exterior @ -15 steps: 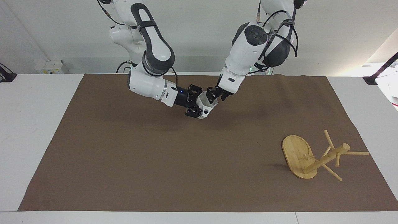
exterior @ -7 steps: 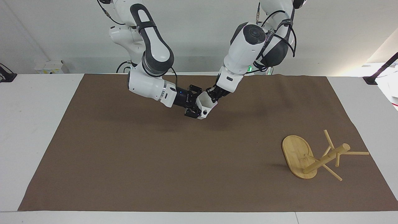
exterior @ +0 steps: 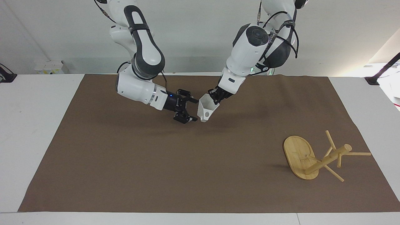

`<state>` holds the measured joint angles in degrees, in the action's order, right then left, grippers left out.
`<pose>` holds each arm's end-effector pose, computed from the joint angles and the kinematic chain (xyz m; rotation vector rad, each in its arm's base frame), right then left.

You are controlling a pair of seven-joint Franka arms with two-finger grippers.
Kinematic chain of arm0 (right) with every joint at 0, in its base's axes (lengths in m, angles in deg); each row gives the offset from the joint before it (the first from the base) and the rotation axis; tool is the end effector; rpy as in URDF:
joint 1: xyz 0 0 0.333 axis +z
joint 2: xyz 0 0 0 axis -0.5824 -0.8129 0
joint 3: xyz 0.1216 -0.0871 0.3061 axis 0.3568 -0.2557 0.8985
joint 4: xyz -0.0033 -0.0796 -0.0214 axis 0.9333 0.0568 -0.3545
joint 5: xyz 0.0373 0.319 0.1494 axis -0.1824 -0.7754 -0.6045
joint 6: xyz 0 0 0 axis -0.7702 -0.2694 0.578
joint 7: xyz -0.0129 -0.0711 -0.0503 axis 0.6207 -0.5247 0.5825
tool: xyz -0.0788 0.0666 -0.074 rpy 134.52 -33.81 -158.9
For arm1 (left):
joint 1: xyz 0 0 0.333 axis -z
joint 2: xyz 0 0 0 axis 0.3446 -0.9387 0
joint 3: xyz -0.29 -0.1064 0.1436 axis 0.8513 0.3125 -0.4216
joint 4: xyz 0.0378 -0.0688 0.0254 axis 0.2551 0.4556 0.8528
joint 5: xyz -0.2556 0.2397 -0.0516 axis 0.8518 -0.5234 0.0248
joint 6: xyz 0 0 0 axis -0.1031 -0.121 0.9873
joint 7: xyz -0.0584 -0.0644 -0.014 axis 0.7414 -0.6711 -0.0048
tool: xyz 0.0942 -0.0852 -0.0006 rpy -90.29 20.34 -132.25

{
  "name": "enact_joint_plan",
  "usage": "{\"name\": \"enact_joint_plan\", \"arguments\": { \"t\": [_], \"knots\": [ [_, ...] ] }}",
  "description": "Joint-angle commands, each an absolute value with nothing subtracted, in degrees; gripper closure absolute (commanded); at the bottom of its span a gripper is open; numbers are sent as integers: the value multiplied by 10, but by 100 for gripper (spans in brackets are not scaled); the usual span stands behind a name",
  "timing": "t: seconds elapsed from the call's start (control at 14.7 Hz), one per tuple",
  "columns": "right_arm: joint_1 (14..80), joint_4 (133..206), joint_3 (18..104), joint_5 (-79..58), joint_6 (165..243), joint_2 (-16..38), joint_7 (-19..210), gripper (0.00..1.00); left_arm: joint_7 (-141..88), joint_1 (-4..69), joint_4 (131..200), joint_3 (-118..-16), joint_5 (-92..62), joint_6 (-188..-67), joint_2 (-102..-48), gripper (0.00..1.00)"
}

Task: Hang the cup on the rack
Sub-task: 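Carry the mug toward the rack while the right gripper withdraws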

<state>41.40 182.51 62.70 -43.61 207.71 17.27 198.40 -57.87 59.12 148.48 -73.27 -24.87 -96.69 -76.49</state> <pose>0.5286 0.1933 0.4220 -1.6895 -1.6104 -0.8162 0.4699 -0.3743 0.5343 2.8762 0.3767 -0.1646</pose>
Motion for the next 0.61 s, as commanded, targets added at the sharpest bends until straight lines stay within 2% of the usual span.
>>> {"name": "enact_joint_plan", "arguments": {
  "t": [0.0, 0.07, 0.2, 0.55],
  "knots": [
    [321, 1817, 628, -323, 1993, 178, 1998, 0, -543, 539, 1499, -737, -254, -978, -755, 100],
    [292, 1816, 627, -291, 1974, 180, 1995, 0, -544, 525, 1503, -737, -254, -1010, -756, 100],
    [247, 1798, 626, -194, 1966, 186, 1967, 0, -556, 508, 1563, -737, -253, -1130, -748, 100],
    [221, 1709, 626, -15, 1953, 186, 1769, 0, -587, 436, 1682, -734, -220, -1423, -735, 100]
  ]
}}
